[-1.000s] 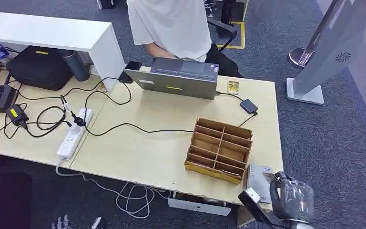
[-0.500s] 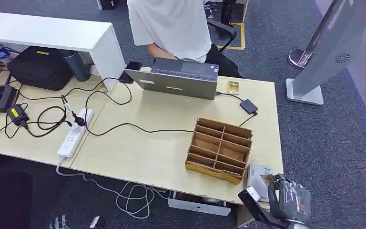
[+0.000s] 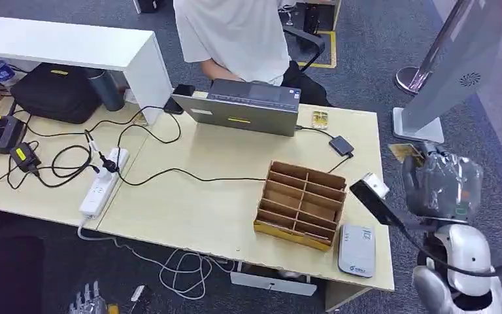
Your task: Pass the card to the sensor for recognition and then transmit it.
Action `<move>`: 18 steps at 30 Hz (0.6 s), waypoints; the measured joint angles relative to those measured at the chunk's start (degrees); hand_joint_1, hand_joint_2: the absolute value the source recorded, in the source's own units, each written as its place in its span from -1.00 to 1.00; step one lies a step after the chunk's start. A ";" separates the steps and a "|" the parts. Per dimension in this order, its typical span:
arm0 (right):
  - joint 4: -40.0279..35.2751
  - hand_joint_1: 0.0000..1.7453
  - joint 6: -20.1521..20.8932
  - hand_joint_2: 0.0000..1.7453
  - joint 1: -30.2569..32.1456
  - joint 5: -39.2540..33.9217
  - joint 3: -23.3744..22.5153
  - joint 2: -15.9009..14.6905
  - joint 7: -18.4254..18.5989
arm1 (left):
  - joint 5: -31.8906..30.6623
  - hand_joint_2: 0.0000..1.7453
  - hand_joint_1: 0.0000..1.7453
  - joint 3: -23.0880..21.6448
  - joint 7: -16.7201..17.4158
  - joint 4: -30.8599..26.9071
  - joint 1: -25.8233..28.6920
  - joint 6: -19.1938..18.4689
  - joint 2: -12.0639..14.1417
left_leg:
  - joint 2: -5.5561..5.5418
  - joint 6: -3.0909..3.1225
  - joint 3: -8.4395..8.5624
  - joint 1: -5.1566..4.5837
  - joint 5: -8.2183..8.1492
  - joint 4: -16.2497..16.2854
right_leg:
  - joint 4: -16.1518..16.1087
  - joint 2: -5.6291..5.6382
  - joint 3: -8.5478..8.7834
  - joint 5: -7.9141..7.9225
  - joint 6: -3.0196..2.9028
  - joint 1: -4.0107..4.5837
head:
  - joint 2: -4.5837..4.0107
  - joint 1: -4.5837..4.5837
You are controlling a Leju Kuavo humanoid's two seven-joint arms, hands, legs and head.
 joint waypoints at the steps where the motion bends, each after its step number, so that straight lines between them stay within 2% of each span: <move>1: -0.22 1.00 0.44 1.00 -0.95 0.35 0.24 0.02 0.02 | -0.02 1.00 -1.00 -0.28 0.31 0.00 -0.03 0.00 0.04 | -0.01 -0.01 -0.06 0.00 0.01 -0.01 | 0.02 0.00 0.00 0.00 0.00 0.01 | 0.00 0.00; 6: 0.52 1.00 4.94 1.00 -7.41 3.30 4.39 1.66 2.32 | -0.04 1.00 -1.00 -5.43 4.63 -0.33 -0.12 0.00 0.48 | 0.04 -0.03 -0.12 0.00 0.02 -0.01 | 0.05 0.07 -0.12 0.03 -0.01 0.01 | 0.00 0.02; 8: 0.74 1.00 5.27 1.00 -8.77 3.56 5.29 2.41 2.54 | -0.04 1.00 -1.00 -6.70 5.03 -0.37 -0.04 0.00 0.61 | -0.03 -0.03 -0.16 0.01 0.03 -0.01 | 0.06 0.00 -0.12 0.03 -0.01 0.01 | 0.00 0.00; 10: 2.02 1.00 6.25 1.00 -10.63 3.65 6.73 3.50 3.32 | -0.04 1.00 -1.00 -8.55 7.81 -0.61 0.14 0.00 0.72 | -0.01 -0.04 -0.16 0.01 0.03 -0.01 | 0.06 0.03 -0.13 0.03 -0.01 0.02 | 0.00 0.00; 15: 7.27 1.00 6.75 1.00 -14.21 3.76 9.75 6.07 4.68 | -0.04 1.00 -1.00 -15.77 12.00 -0.77 1.34 0.00 1.14 | -0.01 -0.04 -0.18 0.00 0.03 -0.01 | 0.05 0.04 -0.15 0.03 -0.01 0.01 | 0.00 0.02; 18: 10.52 1.00 6.73 1.00 -15.95 4.59 11.37 8.00 4.94 | -0.04 1.00 -1.00 -19.30 13.25 -0.77 1.61 0.00 1.27 | -0.02 -0.04 -0.19 0.00 0.03 -0.01 | 0.05 0.03 -0.16 0.03 -0.01 0.01 | 0.00 0.00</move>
